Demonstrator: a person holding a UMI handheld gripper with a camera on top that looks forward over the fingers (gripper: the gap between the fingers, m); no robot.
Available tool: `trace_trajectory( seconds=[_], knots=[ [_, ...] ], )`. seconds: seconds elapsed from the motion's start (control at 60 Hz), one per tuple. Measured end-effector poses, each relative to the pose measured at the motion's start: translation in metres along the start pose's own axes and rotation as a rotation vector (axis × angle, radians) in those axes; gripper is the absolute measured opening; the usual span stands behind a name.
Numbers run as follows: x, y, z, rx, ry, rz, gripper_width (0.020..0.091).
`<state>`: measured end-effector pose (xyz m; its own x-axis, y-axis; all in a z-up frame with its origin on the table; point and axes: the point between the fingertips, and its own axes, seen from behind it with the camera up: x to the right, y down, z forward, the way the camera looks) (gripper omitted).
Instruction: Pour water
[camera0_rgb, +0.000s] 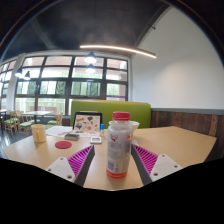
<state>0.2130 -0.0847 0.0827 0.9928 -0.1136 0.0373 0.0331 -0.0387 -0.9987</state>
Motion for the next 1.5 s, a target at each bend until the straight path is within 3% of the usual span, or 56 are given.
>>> trace_trajectory(
  seconds=[0.067, 0.117, 0.183, 0.3, 0.317, 0.383, 0.533, 0.717, 0.95, 1.15, 1.233, 1.5],
  knots=[
    [0.002, -0.007, 0.023, 0.021, -0.007, -0.011, 0.0787],
    [0.002, 0.017, 0.031, -0.101, -0.025, 0.013, 0.0785],
    [-0.003, 0.030, 0.036, -0.165, -0.067, 0.030, 0.0749],
    [-0.006, 0.016, 0.039, -0.149, -0.109, 0.022, 0.0647],
    [-0.004, 0.016, 0.039, -0.138, -0.107, 0.011, 0.0569],
    [0.001, 0.020, 0.036, -0.147, -0.064, -0.016, 0.0547],
    [-0.001, 0.015, 0.028, -0.091, -0.040, -0.084, 0.0479],
    [-0.012, 0.012, 0.024, -0.090, -0.074, -0.108, 0.0475],
    [-0.024, -0.077, 0.026, 0.016, -0.048, -0.349, 0.0475],
    [-0.099, -0.170, 0.072, 0.153, 0.059, -0.887, 0.0474],
    [-0.146, -0.174, 0.096, 0.178, 0.083, -1.141, 0.0475],
    [-0.274, -0.131, 0.143, 0.286, 0.124, -1.852, 0.0474]
  ],
)
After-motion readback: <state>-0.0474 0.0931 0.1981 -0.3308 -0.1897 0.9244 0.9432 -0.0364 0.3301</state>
